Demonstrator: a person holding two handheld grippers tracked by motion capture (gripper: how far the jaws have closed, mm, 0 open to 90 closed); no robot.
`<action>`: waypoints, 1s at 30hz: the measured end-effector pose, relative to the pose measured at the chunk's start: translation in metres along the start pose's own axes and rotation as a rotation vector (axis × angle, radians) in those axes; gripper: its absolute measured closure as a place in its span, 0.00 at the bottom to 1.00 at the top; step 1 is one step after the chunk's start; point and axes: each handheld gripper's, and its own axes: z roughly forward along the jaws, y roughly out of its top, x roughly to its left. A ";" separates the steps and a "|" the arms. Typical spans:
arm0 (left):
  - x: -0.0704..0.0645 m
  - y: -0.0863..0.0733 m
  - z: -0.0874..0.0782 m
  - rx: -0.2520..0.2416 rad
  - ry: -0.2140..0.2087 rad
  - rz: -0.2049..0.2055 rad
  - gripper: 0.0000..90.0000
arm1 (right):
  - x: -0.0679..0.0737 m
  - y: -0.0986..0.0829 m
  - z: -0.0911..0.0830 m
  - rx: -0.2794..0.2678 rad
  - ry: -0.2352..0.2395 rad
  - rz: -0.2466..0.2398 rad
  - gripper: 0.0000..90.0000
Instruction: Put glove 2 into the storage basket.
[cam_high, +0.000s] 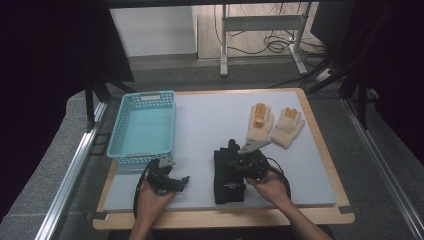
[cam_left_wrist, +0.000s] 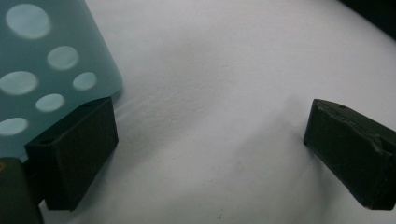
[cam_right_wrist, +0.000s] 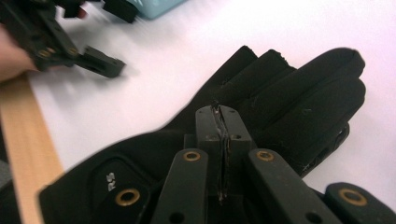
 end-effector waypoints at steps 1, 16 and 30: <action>0.000 0.000 0.000 0.000 0.000 0.000 0.04 | -0.001 -0.002 0.002 0.002 -0.007 -0.002 0.96; 0.000 0.000 0.000 0.002 0.001 0.000 0.04 | -0.018 -0.009 -0.009 -0.019 -0.036 0.020 0.77; 0.001 0.000 -0.001 0.007 -0.002 0.003 0.04 | -0.018 -0.063 -0.022 0.005 -0.014 0.020 0.98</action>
